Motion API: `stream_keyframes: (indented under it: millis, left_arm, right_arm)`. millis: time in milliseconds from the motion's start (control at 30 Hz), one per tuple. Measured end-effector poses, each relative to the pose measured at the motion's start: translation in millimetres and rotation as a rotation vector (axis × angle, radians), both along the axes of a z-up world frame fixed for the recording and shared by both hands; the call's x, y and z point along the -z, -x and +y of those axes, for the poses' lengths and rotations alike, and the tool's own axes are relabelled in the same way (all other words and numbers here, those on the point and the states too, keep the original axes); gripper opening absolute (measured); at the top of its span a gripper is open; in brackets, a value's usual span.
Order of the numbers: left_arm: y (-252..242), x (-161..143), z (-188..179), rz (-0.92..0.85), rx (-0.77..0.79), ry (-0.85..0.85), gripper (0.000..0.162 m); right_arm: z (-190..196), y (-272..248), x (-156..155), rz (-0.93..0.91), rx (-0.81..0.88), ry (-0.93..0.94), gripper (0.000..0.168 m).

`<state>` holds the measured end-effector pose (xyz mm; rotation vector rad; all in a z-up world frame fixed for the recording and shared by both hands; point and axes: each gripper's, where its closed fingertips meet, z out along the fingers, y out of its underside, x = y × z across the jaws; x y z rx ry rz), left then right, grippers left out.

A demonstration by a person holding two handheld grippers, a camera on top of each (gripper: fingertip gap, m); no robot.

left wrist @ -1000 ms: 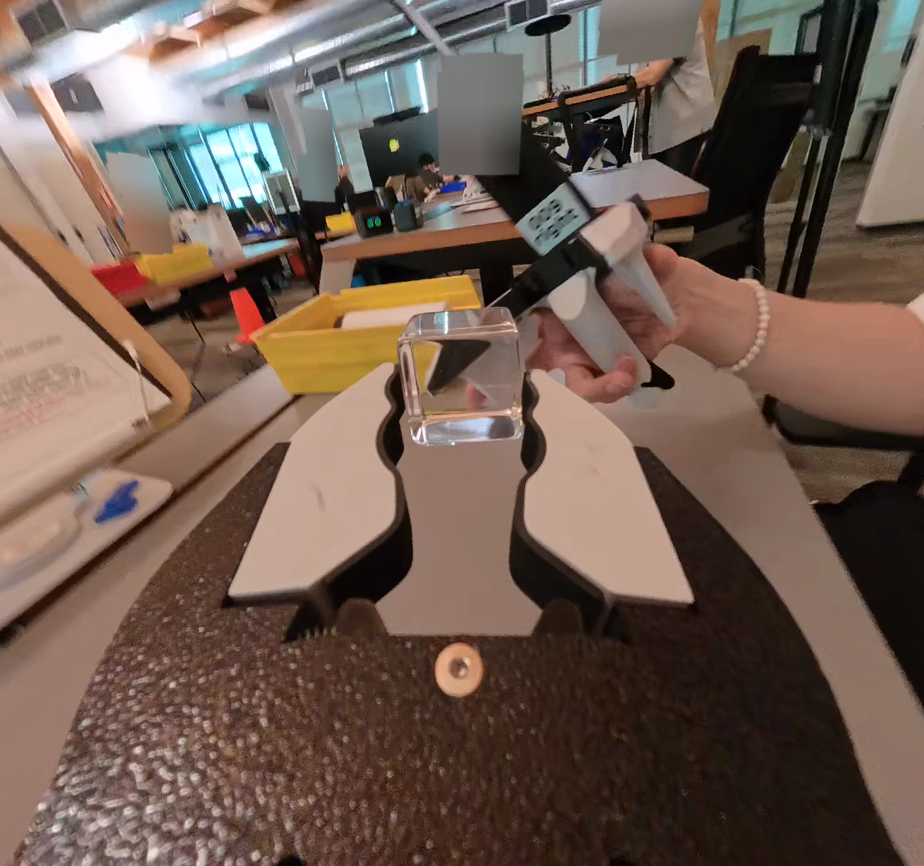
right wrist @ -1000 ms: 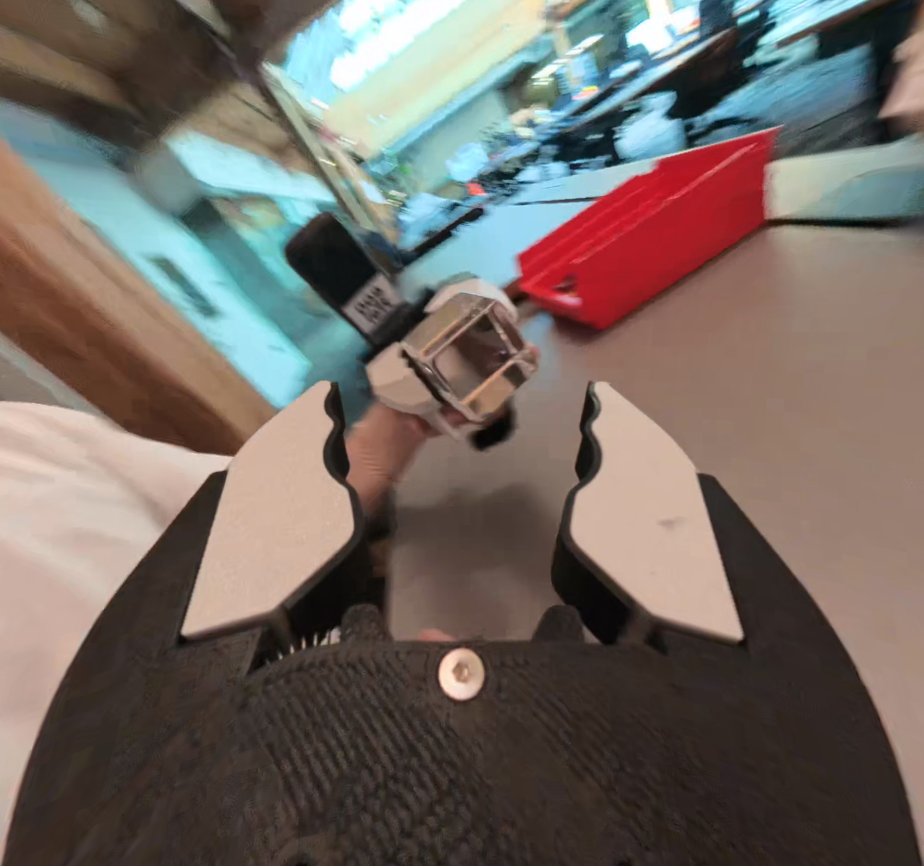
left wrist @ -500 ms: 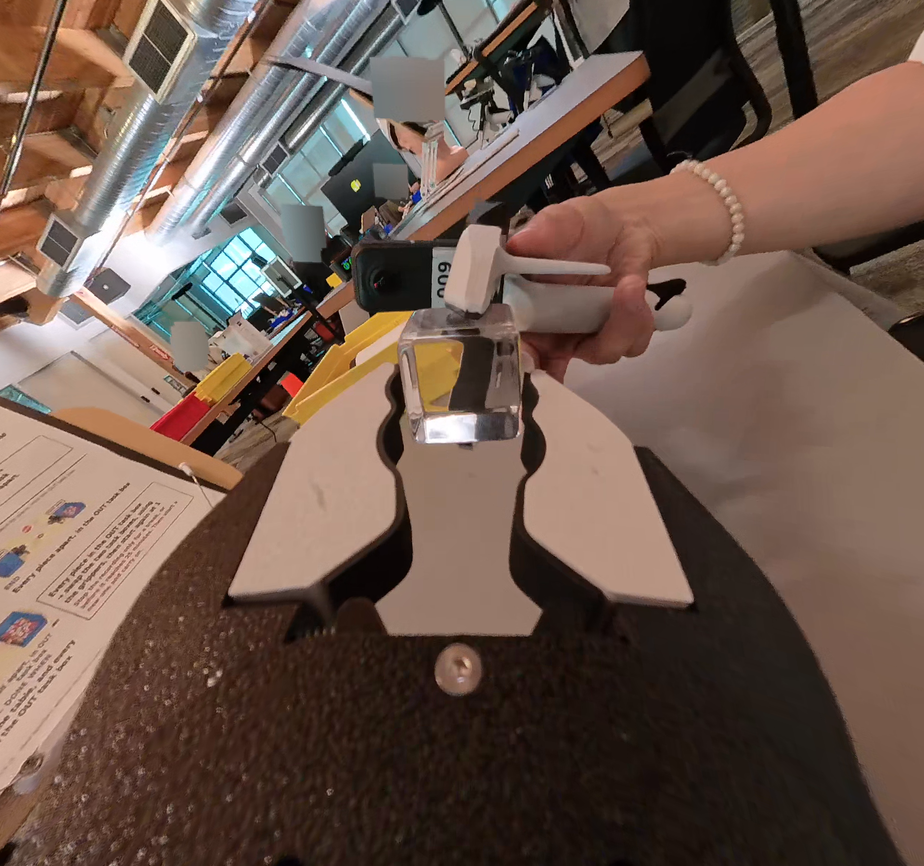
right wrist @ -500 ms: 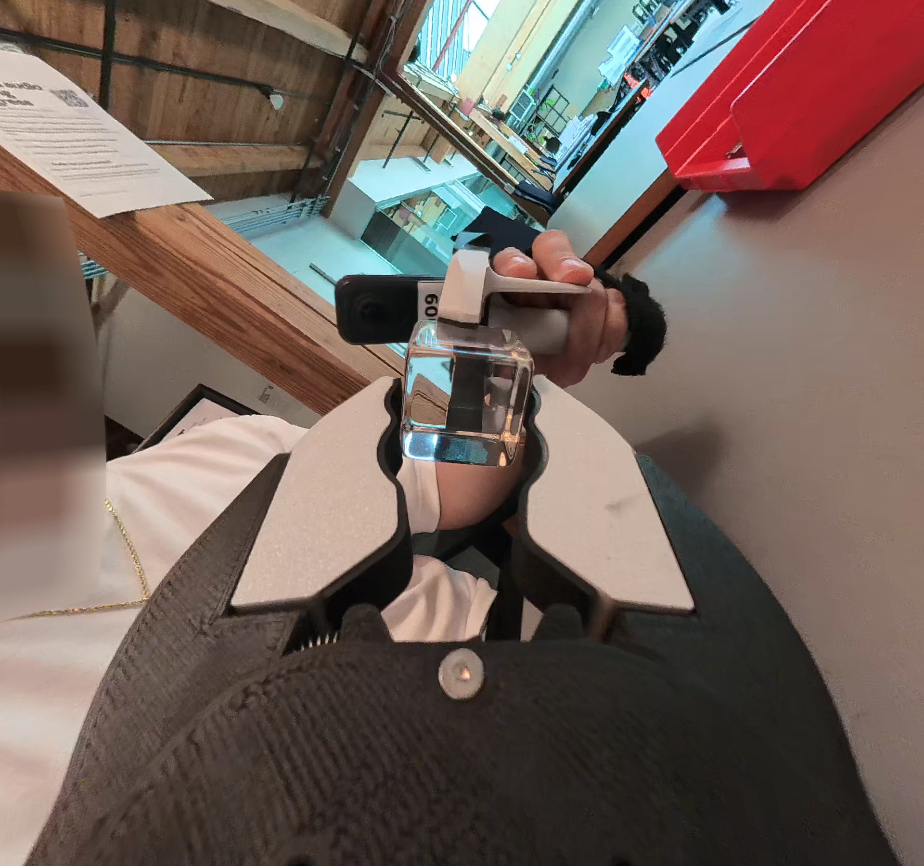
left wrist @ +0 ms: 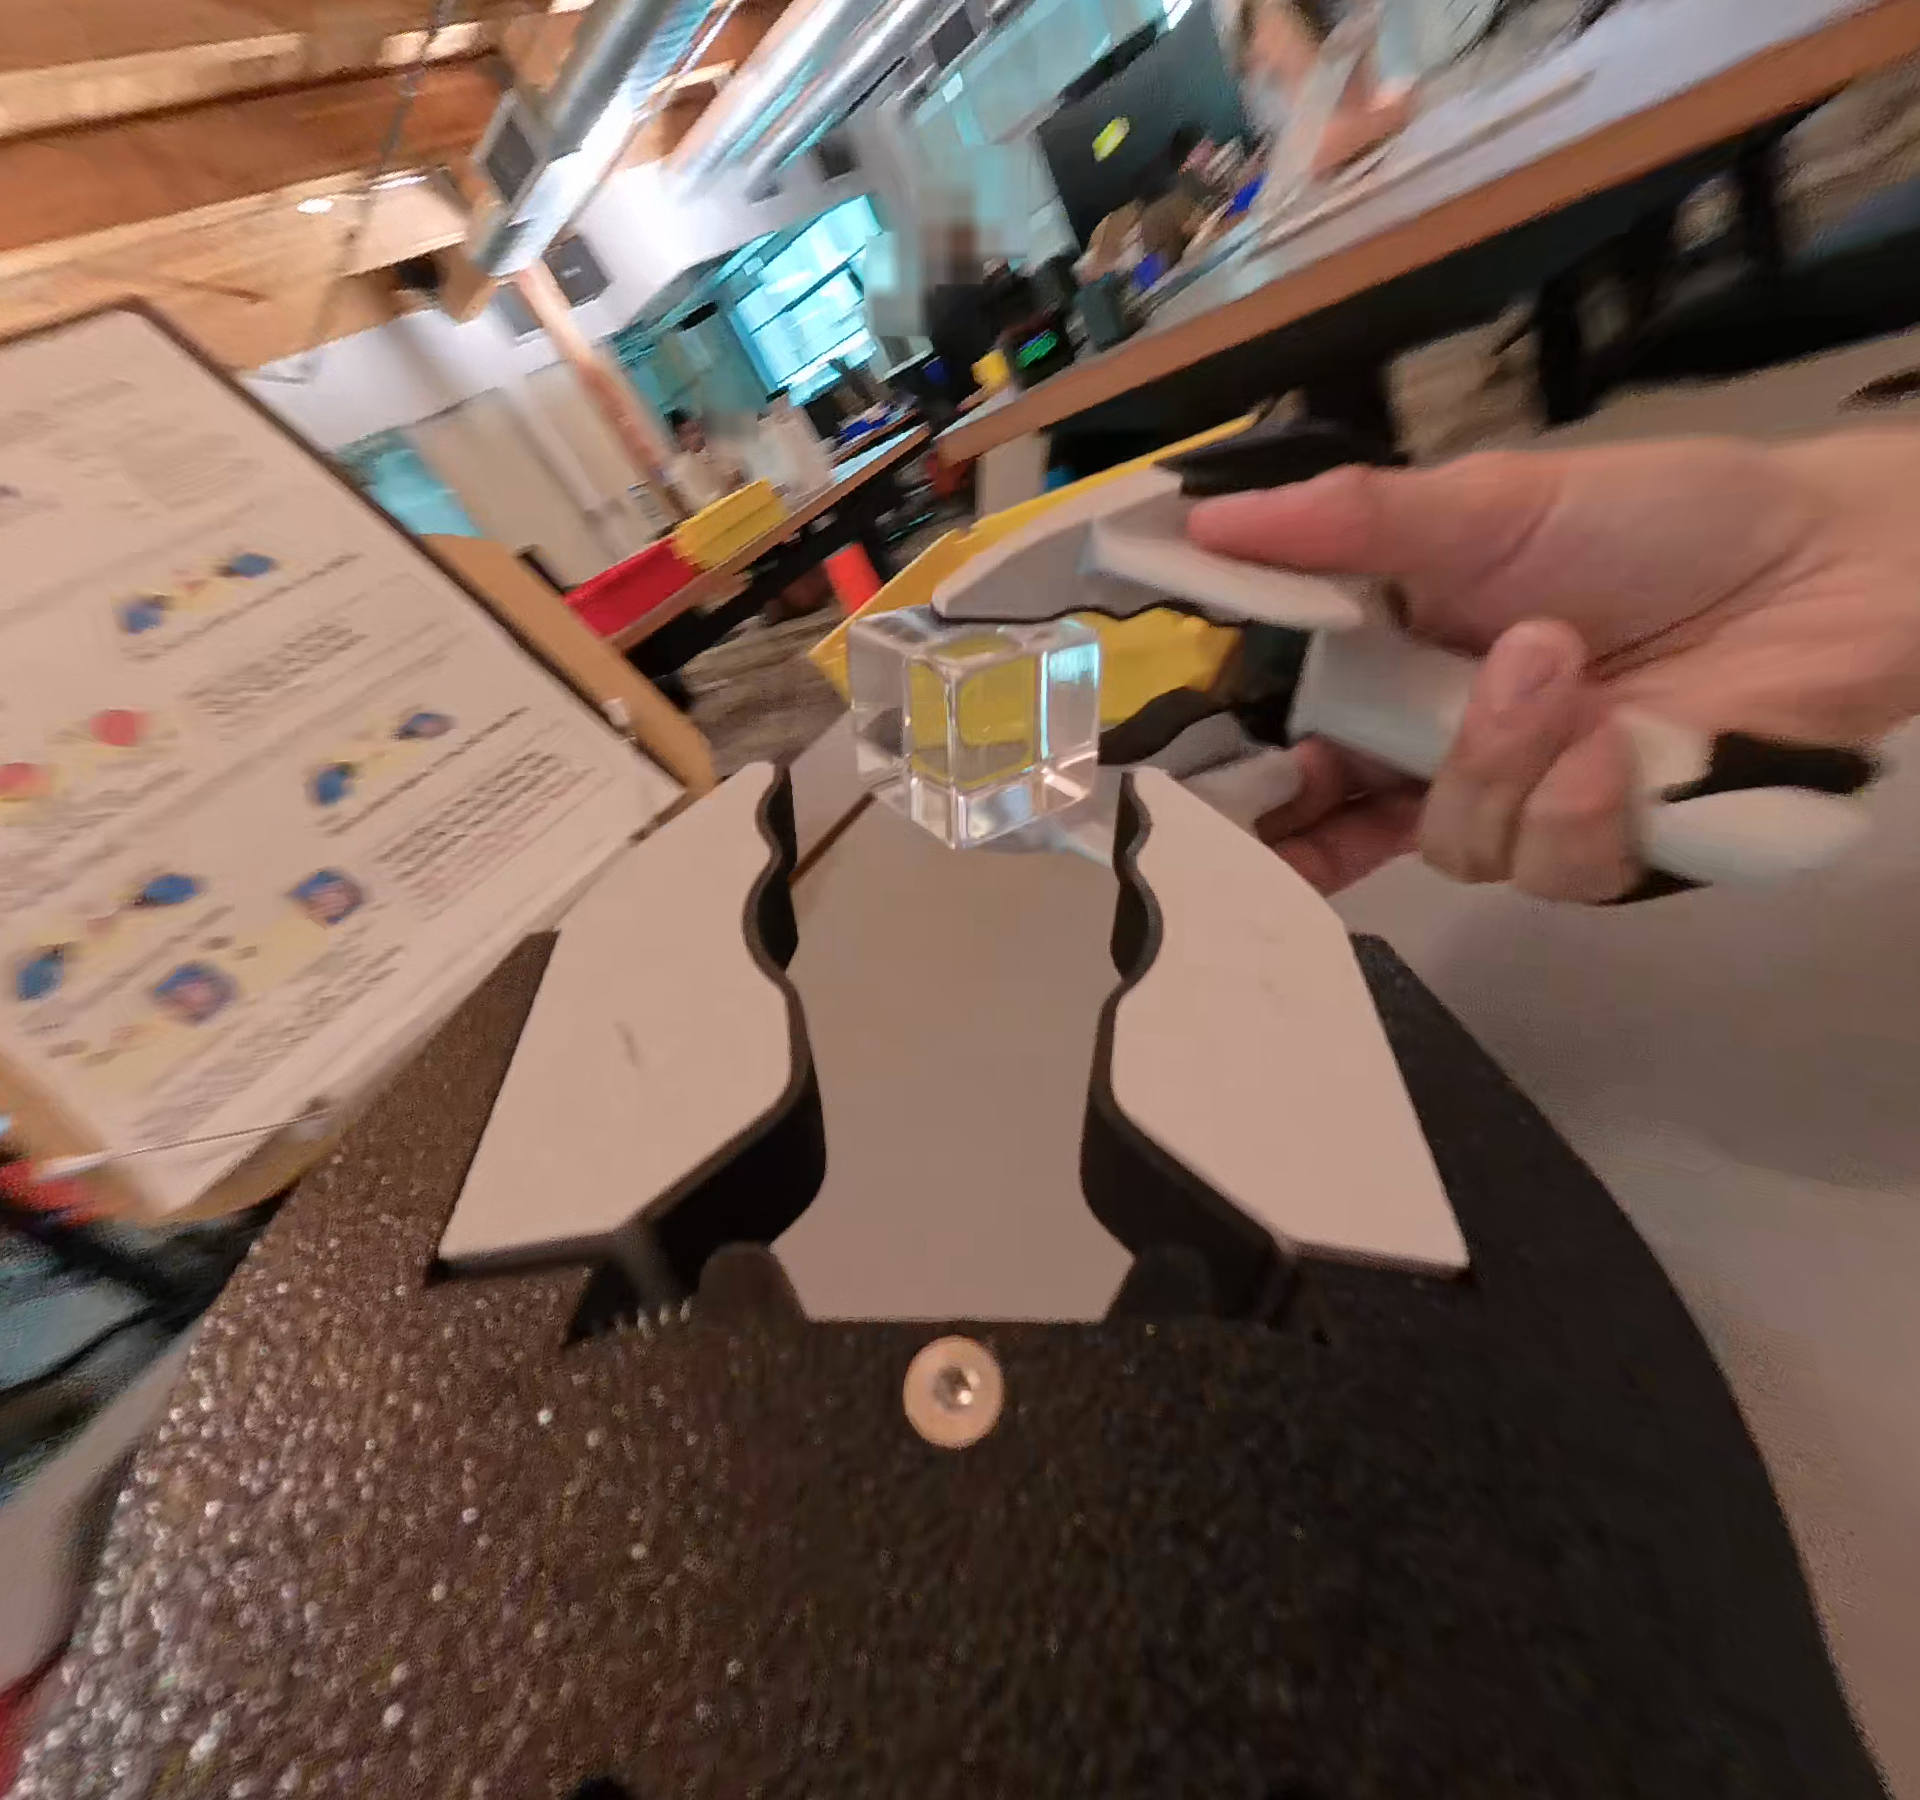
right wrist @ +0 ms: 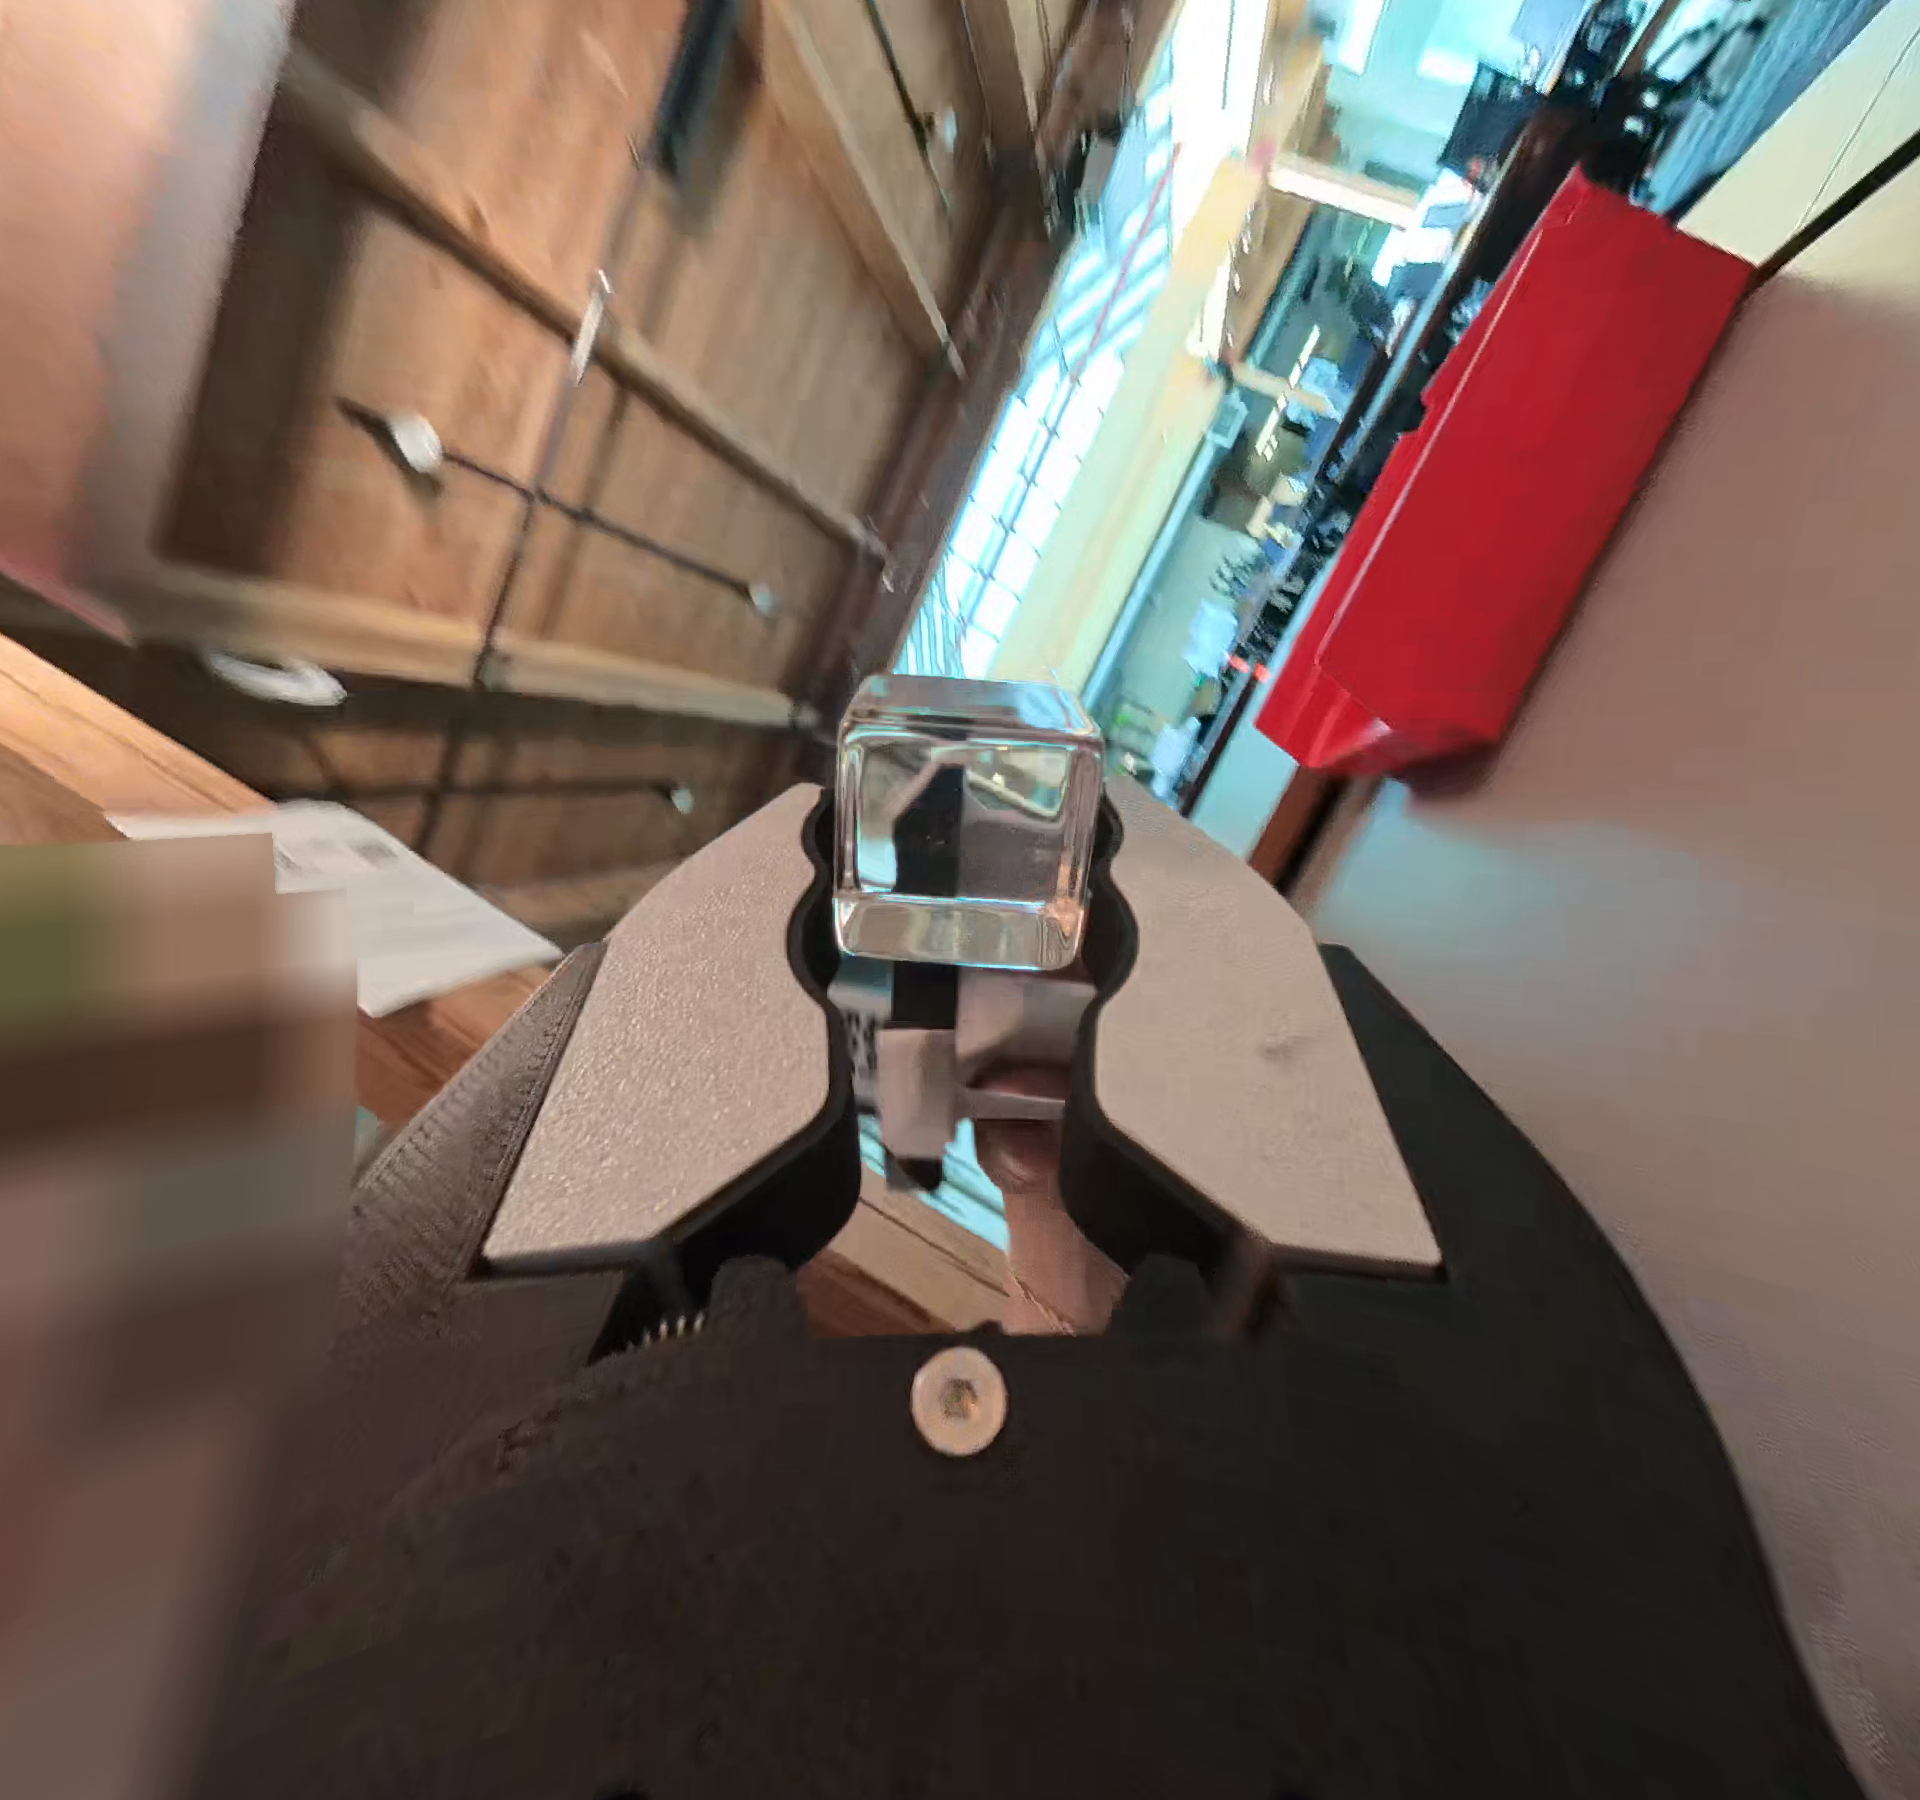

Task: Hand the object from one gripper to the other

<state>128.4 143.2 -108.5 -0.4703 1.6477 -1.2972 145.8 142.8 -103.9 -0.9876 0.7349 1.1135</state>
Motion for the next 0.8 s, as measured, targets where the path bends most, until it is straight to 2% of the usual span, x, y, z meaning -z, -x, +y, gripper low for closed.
stream_keyframes:
  millis: [33,100,200,233,467,567,600,700,800]
  left_arm:
    - [-2.9,1.7,-0.3,-0.027,-0.059,-0.056,0.057]
    - [-6.4,2.7,-2.4,-0.095,-0.165,-0.156,0.05]
    - [-9.1,7.9,-9.6,-0.113,-0.239,-0.226,0.052]
    - [-9.9,8.8,-10.5,-0.106,-0.259,-0.226,0.055]
    - [-11.4,9.1,-4.2,-0.109,-0.408,-0.154,0.046]
    - [-12.3,10.5,-4.9,-0.089,-0.386,-0.119,0.044]
    - [-12.2,10.4,-4.0,-0.084,-0.372,-0.114,0.043]
    - [-11.0,3.5,2.1,-0.077,-0.328,-0.074,0.043]
    - [-9.7,-2.8,10.1,0.023,-0.215,0.065,0.043]
  right_arm:
    - [-0.3,-1.0,-0.6,0.036,0.006,-0.017,0.045]
    - [2.2,2.6,0.3,0.059,-0.003,-0.022,0.045]
    - [5.2,7.9,-2.7,0.082,-0.001,-0.045,0.045]
    - [6.5,8.6,-2.1,0.081,0.011,-0.035,0.045]
    - [9.8,9.8,2.0,0.08,0.071,-0.012,0.045]
    - [9.3,8.7,3.5,0.072,0.078,-0.008,0.045]
    - [9.6,9.0,4.6,0.044,0.08,0.012,0.046]
    - [10.3,18.5,-3.2,-0.129,0.041,0.049,0.066]
    - [4.3,25.6,-15.8,-0.413,0.042,0.079,0.088]
